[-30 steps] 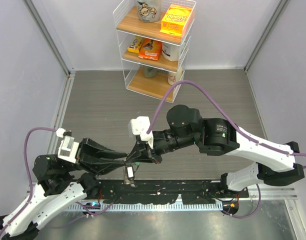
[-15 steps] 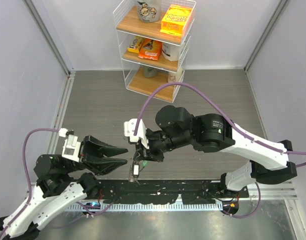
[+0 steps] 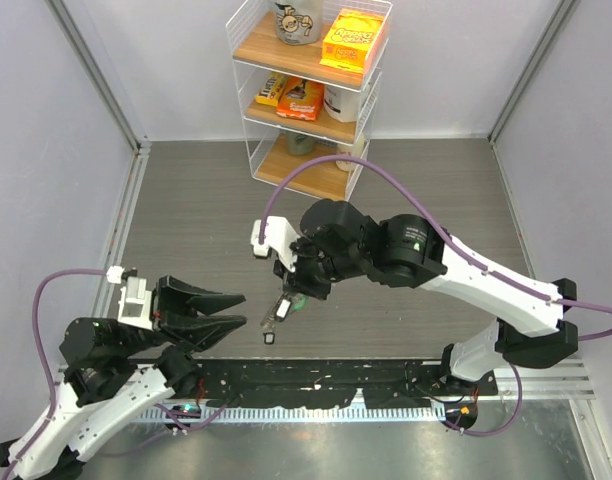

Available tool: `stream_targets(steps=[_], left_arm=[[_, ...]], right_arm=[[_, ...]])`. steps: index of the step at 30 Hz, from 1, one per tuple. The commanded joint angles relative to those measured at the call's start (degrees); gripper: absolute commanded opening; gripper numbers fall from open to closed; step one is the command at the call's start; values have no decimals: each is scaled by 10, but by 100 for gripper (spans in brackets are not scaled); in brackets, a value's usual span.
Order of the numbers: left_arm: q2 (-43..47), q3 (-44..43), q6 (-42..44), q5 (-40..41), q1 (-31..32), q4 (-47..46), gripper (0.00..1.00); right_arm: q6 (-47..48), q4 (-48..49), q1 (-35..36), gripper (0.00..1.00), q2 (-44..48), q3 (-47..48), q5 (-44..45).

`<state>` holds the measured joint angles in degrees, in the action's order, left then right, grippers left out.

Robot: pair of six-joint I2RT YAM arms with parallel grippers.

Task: Put the keys on the keyring

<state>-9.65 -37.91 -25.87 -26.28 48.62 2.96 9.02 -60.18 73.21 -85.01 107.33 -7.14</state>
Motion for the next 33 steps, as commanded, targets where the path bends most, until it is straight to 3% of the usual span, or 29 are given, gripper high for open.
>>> stream_targets(steps=[1,11,20,25,33], left_arm=[[18,-2,18,32,1,24,44],[38,16,16,45,0,27,44],[48,19,15,61,0,33,44],[59,20,15,69,0,40,44],[66,21,20,77,1,54,44]], right_arm=[[-19,61,-50,5,25,-52,17],[-50,206,-140,5,-1,-133,24],[-46,424,-192,5,-77,-163,50],[-13,486,-205,5,-124,-185,30],[-2,527,-228,6,-139,-310,2]])
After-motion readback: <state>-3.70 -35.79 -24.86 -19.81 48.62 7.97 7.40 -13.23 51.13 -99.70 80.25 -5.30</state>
